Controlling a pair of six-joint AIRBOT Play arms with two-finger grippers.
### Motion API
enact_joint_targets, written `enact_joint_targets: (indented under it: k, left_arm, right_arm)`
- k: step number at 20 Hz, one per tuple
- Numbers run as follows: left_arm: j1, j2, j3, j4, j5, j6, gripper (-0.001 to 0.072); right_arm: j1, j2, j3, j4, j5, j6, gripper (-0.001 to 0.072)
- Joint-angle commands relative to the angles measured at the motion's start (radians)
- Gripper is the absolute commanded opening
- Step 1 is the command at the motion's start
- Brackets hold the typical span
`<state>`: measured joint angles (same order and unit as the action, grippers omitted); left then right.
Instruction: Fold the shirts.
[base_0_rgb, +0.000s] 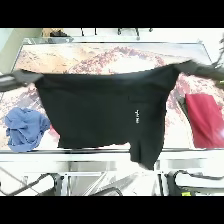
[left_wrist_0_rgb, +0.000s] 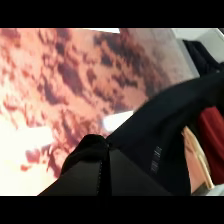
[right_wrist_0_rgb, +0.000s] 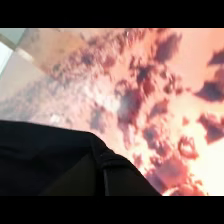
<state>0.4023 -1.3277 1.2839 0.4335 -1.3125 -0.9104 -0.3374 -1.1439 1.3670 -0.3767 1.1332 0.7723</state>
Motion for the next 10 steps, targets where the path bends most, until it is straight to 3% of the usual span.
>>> enact_joint_targets:
  k: [1,3,6,10]
  left_arm:
    - [-0.071,-0.243,-0.042,0.019,0.173,0.064,0.0015]
    - [-0.076,-0.355,0.028,0.045,0.227,0.075,0.0015]
    - [-0.082,-0.494,0.211,0.074,0.158,0.066,0.0015]
    - [-0.122,-0.575,0.388,0.261,0.115,-0.055,0.0015]
  right_arm:
    - [0.078,-0.194,-0.061,0.008,-0.188,-0.098,0.0022]
    - [0.092,-0.274,-0.026,0.023,-0.294,-0.106,0.0022]
    - [0.085,-0.356,0.078,0.048,-0.314,-0.114,0.0021]
    - [0.079,-0.362,0.122,0.016,-0.288,-0.114,0.0022]
